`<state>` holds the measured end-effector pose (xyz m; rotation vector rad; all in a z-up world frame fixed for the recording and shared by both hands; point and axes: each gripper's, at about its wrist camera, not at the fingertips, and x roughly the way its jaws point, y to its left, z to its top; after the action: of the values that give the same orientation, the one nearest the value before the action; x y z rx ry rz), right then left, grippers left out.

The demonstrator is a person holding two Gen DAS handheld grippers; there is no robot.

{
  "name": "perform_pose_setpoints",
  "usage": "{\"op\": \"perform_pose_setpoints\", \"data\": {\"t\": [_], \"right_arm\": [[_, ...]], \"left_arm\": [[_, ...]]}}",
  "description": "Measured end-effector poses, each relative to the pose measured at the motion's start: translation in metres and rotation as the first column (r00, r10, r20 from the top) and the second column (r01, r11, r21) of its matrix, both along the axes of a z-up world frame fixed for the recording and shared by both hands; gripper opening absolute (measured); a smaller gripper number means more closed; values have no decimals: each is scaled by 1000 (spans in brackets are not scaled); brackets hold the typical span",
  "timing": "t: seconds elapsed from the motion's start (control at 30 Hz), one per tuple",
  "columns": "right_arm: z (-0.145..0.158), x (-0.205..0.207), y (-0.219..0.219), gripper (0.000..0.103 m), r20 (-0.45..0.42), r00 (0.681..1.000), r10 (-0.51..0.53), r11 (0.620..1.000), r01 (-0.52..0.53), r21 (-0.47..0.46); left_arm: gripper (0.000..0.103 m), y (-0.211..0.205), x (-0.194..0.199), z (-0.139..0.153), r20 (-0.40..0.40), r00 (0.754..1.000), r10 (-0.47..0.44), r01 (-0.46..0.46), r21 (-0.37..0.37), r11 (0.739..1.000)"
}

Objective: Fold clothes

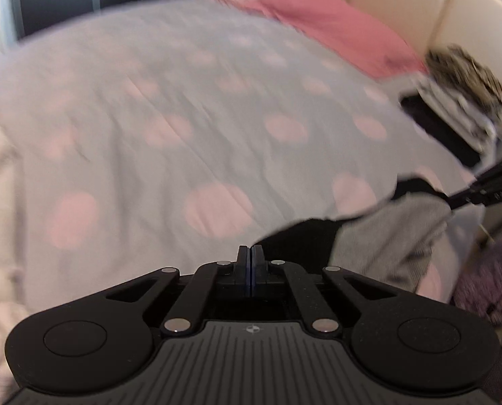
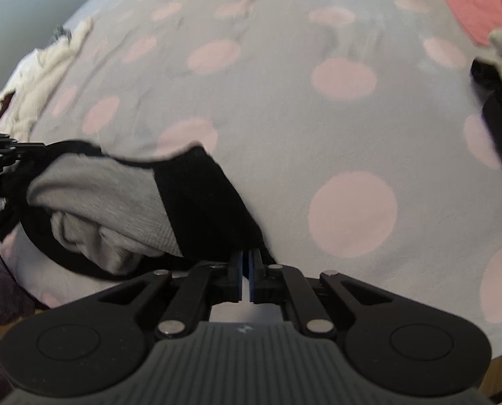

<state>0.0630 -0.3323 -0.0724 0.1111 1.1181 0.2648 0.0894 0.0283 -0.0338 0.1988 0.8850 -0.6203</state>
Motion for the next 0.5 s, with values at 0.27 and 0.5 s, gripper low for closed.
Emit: {"op": "perform_pose_setpoints", "data": {"t": [0.27, 0.5], "right_arm": [[98, -23, 33, 1, 458, 888, 30, 989, 41, -144], [192, -49, 74, 1, 727, 681, 84, 987, 41, -153]], "left_arm": [[0, 31, -37, 108, 348, 921, 173, -157, -73, 985], [0, 53, -79, 218, 596, 753, 279, -207, -188, 960]]}}
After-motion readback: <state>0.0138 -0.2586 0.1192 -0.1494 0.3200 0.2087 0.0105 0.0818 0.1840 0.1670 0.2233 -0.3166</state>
